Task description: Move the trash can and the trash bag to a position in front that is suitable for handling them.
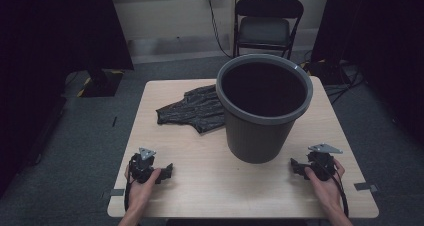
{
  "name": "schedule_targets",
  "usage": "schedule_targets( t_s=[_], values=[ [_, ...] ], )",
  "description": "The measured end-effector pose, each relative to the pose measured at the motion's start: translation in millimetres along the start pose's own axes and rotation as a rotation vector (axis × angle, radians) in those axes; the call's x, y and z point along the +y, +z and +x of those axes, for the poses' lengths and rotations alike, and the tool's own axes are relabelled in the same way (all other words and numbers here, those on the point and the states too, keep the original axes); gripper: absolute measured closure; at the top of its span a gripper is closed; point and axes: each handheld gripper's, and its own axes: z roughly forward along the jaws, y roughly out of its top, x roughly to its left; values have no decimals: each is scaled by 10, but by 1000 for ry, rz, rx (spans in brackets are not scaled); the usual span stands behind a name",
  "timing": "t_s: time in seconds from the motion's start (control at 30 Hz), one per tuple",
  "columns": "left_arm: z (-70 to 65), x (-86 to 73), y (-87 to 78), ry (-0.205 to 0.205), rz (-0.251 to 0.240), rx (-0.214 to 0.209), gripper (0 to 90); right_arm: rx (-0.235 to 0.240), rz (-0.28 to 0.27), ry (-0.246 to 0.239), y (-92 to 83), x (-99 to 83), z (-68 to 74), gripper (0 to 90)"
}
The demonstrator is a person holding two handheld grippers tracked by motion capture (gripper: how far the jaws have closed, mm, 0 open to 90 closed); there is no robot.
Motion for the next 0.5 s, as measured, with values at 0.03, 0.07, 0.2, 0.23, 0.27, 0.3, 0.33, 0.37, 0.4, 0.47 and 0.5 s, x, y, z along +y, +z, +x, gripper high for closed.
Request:
schedule_targets(
  t_s=[0.03,0.07,0.2,0.23,0.27,0.3,0.33,0.37,0.4,0.47,0.5],
  values=[
    [0,0,0,0,0,0,0,2,6,-1,-3,9,-1,141],
    [0,0,0,0,0,0,0,2,6,-1,-3,9,-1,141],
    [-18,-3,-12,4,-6,-3,23,44,20,-23,-38,58,-8,258],
    [-30,-1,-9,6,-9,-6,33,49,25,-30,-48,77,-5,258],
    [-42,8,-3,9,-8,-10,36,49,25,-36,-55,100,-4,263],
    [-69,49,-23,10,-5,-20,92,56,9,-42,-81,155,-16,308],
    [-69,49,-23,10,-5,-20,206,56,9,-42,-81,155,-16,308],
    [-124,122,-57,47,-19,-31,254,69,-10,-29,-105,235,-58,312],
    [-124,122,-57,47,-19,-31,183,69,-10,-29,-105,235,-58,312],
    [-196,222,-71,111,-46,-7,128,97,-31,-8,-128,330,-109,334],
    [-280,353,-34,122,-70,-27,198,101,-43,-13,-128,429,-150,336]
  ],
)
